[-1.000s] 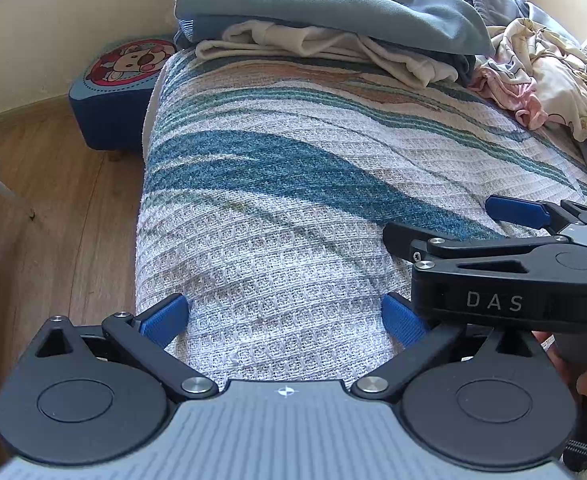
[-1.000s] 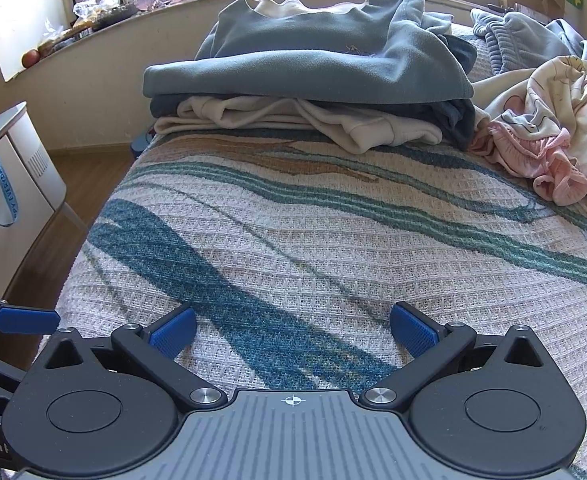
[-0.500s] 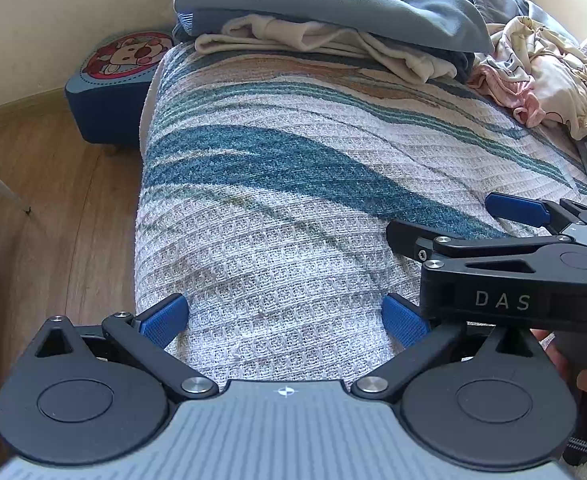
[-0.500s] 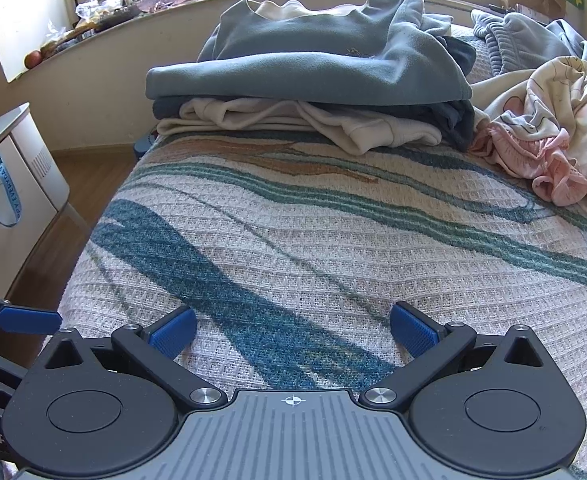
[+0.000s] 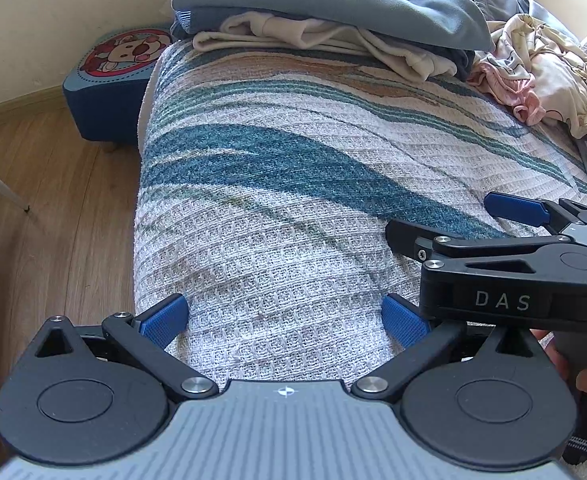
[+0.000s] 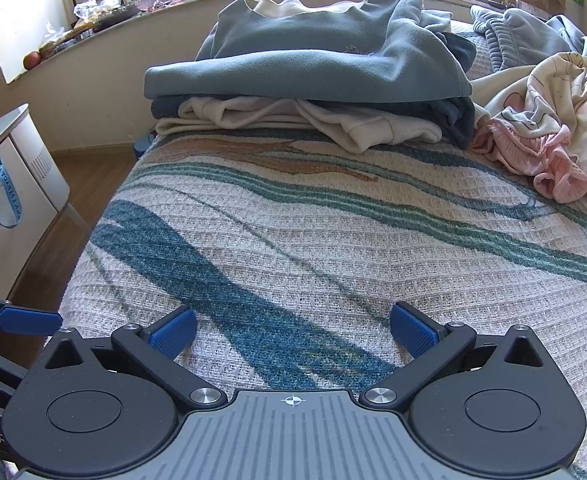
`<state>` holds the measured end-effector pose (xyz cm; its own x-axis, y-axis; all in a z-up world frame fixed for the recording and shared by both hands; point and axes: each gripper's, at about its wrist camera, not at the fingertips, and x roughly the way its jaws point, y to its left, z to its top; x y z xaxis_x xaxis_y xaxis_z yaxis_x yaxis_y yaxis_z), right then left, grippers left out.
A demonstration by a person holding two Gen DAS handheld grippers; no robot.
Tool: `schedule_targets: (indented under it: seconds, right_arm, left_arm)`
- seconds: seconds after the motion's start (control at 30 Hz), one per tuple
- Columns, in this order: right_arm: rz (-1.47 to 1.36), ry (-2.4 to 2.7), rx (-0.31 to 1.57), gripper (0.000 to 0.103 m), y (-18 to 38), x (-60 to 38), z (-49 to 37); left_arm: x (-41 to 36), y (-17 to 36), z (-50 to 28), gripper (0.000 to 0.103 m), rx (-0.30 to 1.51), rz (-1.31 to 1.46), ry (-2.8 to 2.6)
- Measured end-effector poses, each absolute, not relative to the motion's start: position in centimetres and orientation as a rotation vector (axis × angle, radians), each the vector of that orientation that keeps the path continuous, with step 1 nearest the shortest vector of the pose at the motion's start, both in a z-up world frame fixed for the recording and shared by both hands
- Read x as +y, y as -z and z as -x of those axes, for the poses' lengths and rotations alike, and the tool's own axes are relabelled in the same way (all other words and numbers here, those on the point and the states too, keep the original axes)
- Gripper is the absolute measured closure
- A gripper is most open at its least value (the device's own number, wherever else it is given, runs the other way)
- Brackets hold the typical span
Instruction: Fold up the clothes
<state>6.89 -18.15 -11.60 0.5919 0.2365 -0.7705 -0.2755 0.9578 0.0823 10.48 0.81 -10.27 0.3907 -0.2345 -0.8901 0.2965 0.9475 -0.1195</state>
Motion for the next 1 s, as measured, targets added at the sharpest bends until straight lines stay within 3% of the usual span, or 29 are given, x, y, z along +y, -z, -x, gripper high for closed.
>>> schedule_targets:
  seconds: [1.0]
  right_arm:
    - [0.058, -0.302, 0.887, 0.000, 11.69, -18.08, -6.81]
  left_arm:
    - [1.26, 10.38, -9.89, 0.000, 1.075, -0.025, 0.330]
